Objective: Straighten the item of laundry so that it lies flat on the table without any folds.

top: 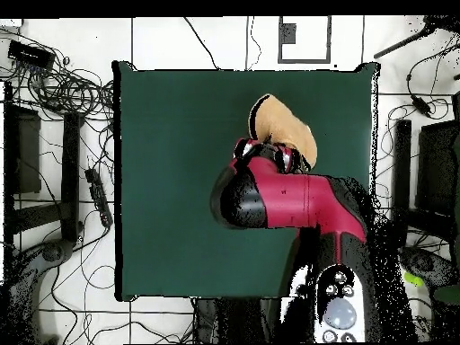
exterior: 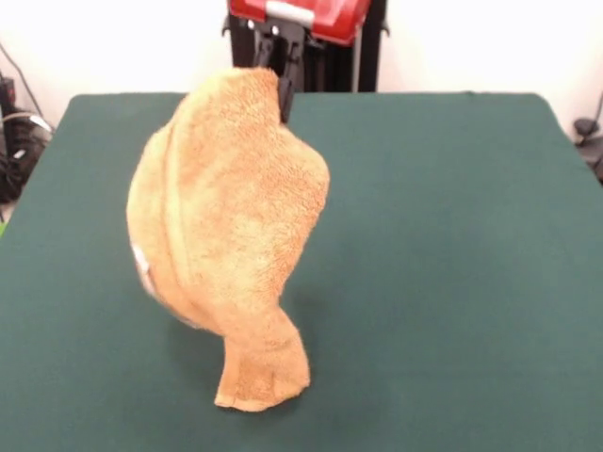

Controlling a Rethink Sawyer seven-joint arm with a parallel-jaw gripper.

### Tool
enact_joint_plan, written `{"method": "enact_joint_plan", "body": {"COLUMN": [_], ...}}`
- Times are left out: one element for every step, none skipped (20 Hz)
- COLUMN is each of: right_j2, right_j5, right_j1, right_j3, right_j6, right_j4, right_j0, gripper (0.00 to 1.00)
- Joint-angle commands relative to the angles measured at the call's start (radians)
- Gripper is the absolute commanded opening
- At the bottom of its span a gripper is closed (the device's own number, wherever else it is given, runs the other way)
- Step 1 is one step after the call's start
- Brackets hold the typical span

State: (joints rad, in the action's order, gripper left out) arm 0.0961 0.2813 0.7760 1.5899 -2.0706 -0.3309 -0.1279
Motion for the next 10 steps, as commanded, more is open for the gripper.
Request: {"method": "enact_joint_plan", "body": {"right_j2": [-0.085,-0.089,-0.091,-0.088,-0.086,-0.083,-0.087,-0.091,-0.095,-0.096], "right_j5": [0.046,0.047,0.047,0.046,0.052,0.060,0.066,0.077,0.087,0.095], "right_j1": [-0.065,-0.068,-0.073,-0.079,-0.086,-0.091,-0.094,-0.094,-0.095,-0.094], "right_j3": [0.159,0.165,0.168,0.168,0.165,0.167,0.170,0.176,0.182,0.188], "right_j6": [-0.076,-0.080,-0.084,-0.090,-0.091,-0.093,-0.094,-0.101,-0.108,-0.118], "right_j4": [0.009,0.016,0.022,0.024,0.026,0.029,0.036,0.049,0.062,0.075], "right_j0": [0.019,0.015,0.012,0.015,0.016,0.018,0.014,0.010,0.006,0.004], "gripper": [0.00,0.00,0.00,0.00,0.00,0.00,0.00,0.00,0.00,0.00]}}
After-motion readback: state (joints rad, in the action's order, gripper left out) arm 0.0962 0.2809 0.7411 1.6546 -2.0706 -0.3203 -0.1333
